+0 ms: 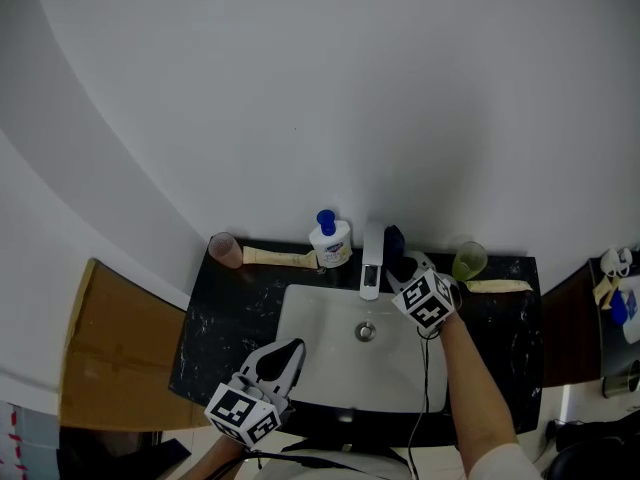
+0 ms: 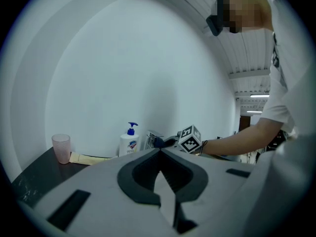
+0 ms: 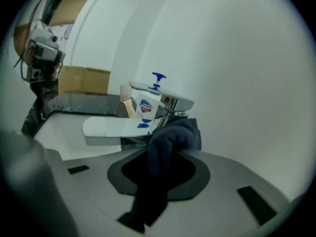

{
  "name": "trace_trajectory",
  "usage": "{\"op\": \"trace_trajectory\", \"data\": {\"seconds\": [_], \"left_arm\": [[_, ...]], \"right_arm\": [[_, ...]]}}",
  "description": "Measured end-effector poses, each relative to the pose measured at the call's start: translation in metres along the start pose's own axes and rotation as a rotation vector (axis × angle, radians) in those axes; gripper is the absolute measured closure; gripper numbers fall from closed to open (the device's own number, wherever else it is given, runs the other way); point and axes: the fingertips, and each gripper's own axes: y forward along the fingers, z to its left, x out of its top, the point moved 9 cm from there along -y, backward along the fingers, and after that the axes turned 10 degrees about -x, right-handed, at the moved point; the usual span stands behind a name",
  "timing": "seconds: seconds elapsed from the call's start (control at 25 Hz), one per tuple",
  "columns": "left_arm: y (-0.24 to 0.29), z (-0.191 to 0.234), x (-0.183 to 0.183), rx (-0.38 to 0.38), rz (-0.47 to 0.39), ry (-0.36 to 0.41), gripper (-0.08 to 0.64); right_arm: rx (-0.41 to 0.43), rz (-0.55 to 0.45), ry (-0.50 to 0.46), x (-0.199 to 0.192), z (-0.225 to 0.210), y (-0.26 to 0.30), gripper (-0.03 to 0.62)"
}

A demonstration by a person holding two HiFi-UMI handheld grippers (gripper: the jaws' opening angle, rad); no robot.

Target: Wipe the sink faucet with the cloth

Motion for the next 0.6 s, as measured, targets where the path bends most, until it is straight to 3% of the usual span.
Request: {"op": "trace_trajectory", "data": {"seconds": [0.32, 0.6], "left_arm": [[-0.012, 0.002, -0.003, 0.024, -0.006, -0.009, 0.558], [-0.018, 0.001, -0.002, 0.039, -0.007, -0.009, 0.558]], "right_arm": [[0.106, 0.133, 0.011, -0.035, 0.044, 0.026, 0.5], [0.094, 0.021, 0.018, -0.024, 0.055, 0.008, 0.5]]}}
